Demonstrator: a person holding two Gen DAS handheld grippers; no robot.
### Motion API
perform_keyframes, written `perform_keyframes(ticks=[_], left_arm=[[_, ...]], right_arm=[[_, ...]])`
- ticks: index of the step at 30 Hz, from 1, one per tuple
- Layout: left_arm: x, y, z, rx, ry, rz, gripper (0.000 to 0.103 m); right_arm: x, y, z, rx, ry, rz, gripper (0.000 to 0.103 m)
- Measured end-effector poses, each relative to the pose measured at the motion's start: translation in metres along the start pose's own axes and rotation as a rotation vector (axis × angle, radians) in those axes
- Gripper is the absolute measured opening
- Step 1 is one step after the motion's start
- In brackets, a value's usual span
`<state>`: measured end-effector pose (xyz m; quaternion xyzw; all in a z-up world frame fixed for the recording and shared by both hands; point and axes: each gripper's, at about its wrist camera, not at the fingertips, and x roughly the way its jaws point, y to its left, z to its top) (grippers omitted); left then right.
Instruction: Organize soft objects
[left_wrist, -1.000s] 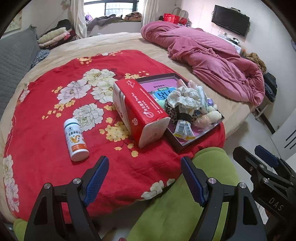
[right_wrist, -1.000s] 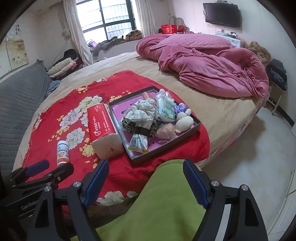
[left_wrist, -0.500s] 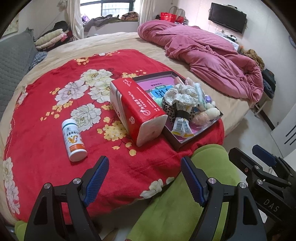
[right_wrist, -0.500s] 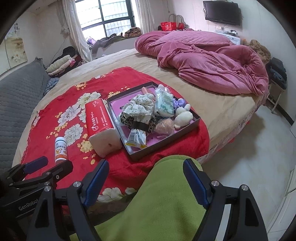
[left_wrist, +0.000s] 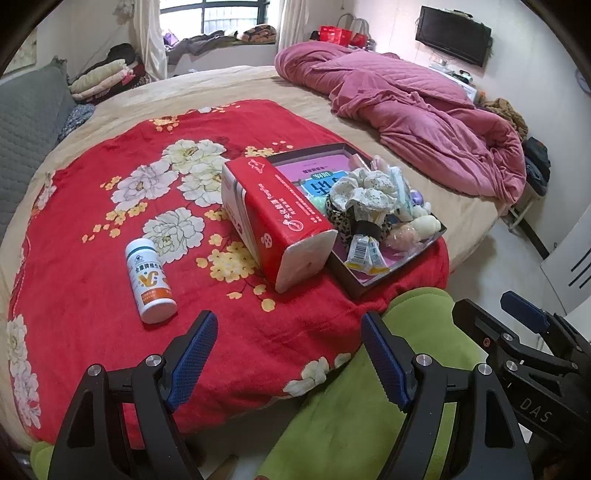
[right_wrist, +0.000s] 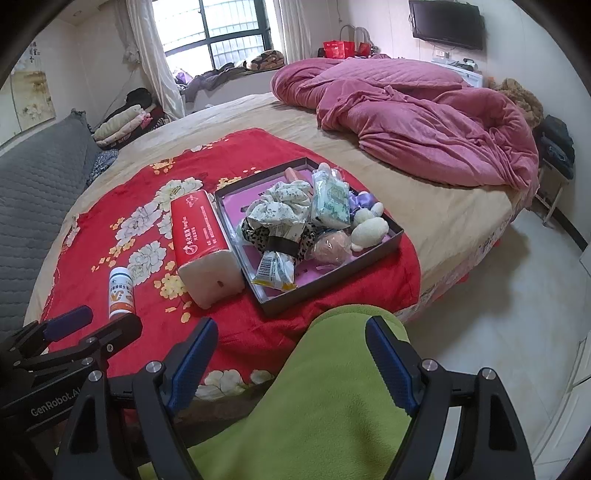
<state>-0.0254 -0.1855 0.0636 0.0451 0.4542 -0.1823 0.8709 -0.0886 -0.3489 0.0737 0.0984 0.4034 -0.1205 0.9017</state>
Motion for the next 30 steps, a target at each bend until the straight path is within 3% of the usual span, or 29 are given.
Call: perform_keyframes(ticks=[30], left_arm=[[0.0074, 0.0035, -0.0023, -0.016, 0.029, 0.036, 0.081]], right_arm=[[-0.0012, 0.0011, -0.0013, -0.002, 0.001, -0.009, 0.081]])
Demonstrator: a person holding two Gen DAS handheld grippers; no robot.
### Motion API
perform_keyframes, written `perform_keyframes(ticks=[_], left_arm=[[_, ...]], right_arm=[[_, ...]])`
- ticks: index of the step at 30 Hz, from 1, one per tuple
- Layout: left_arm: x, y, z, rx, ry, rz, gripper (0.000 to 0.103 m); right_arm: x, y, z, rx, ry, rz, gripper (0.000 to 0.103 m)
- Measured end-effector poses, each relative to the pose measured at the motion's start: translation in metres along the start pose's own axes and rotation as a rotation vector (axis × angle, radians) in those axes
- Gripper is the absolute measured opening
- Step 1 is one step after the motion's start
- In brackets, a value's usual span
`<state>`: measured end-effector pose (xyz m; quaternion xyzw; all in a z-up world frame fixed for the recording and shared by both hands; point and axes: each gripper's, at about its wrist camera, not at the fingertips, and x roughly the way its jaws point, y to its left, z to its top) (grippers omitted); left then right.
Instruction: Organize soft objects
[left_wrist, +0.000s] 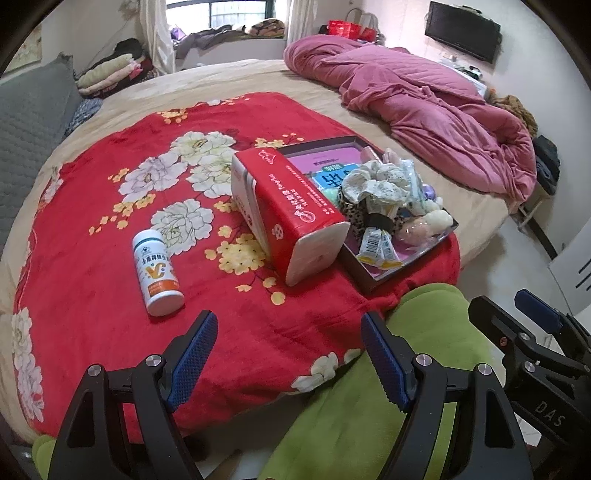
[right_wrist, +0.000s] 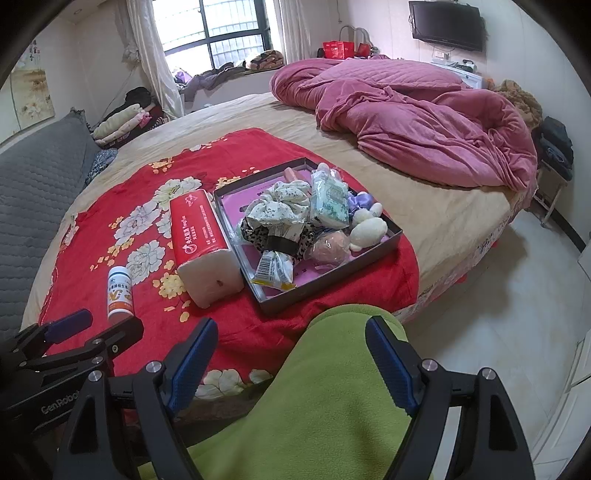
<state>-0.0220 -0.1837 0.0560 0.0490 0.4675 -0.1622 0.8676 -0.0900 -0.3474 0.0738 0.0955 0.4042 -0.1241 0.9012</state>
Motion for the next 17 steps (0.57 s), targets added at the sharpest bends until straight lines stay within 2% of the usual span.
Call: perform_keyframes(ticks=[17], left_arm=[[0.0067, 0.007, 0.0036, -0.001, 0.015, -0.008, 0.081]], right_arm=[[0.0019, 0.0079, 0.0028, -0.024, 0.009, -0.002, 0.081]])
